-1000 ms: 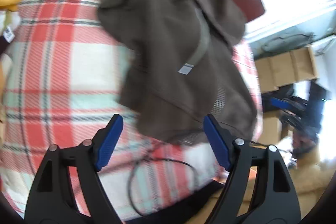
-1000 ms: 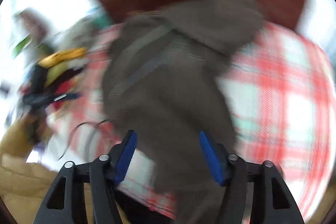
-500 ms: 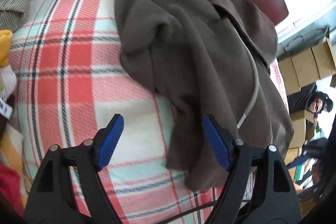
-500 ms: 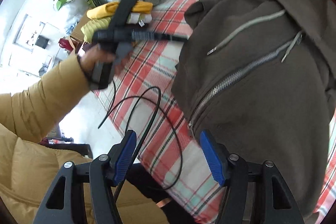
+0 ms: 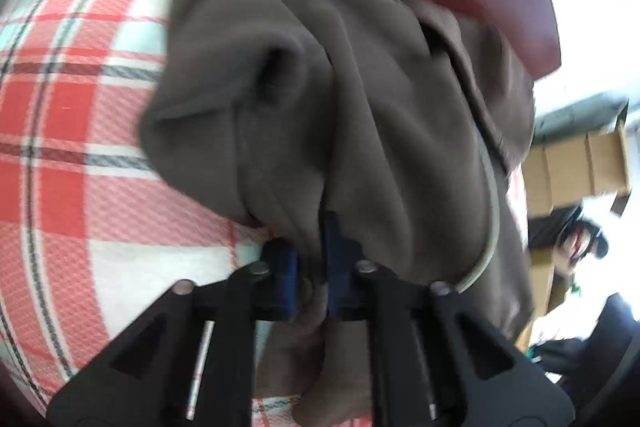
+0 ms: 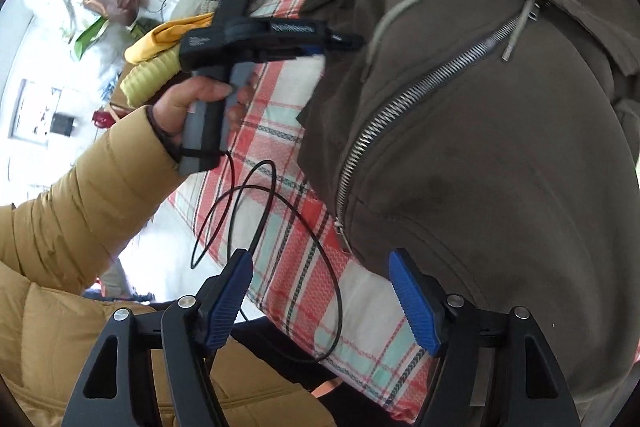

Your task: Fold clothes

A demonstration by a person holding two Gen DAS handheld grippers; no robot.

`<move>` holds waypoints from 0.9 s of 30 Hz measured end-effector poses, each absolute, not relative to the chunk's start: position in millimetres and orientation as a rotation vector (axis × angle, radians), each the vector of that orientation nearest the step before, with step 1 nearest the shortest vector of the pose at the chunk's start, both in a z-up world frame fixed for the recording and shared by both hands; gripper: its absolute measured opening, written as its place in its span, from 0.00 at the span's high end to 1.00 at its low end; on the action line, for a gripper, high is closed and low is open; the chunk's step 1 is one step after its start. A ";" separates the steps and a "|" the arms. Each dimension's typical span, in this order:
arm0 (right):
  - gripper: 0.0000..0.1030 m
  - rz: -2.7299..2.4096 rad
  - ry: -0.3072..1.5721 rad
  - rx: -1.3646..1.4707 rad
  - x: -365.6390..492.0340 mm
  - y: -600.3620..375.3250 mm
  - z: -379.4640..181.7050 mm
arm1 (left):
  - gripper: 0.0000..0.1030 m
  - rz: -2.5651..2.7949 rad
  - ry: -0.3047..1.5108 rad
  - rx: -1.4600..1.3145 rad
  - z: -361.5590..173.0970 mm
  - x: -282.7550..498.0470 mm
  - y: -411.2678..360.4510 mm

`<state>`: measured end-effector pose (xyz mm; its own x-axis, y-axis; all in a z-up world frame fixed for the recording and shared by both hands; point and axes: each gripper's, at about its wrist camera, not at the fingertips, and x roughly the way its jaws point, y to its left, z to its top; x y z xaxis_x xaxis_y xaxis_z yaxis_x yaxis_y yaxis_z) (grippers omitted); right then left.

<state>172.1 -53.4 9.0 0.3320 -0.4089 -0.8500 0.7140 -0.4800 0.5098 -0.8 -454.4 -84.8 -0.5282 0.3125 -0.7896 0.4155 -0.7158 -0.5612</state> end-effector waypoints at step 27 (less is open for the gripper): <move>0.23 -1.427 -0.100 1.788 153.5 55.6 -30.2 | 0.27 -2.486 1.018 1.429 -25.5 81.1 -481.1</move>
<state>153.5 55.6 -30.2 0.3530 -0.5253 -0.7742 0.4124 -0.6555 0.6327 81.1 -481.1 -25.5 -0.5553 0.2325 -0.7985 0.3940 -0.7720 -0.4988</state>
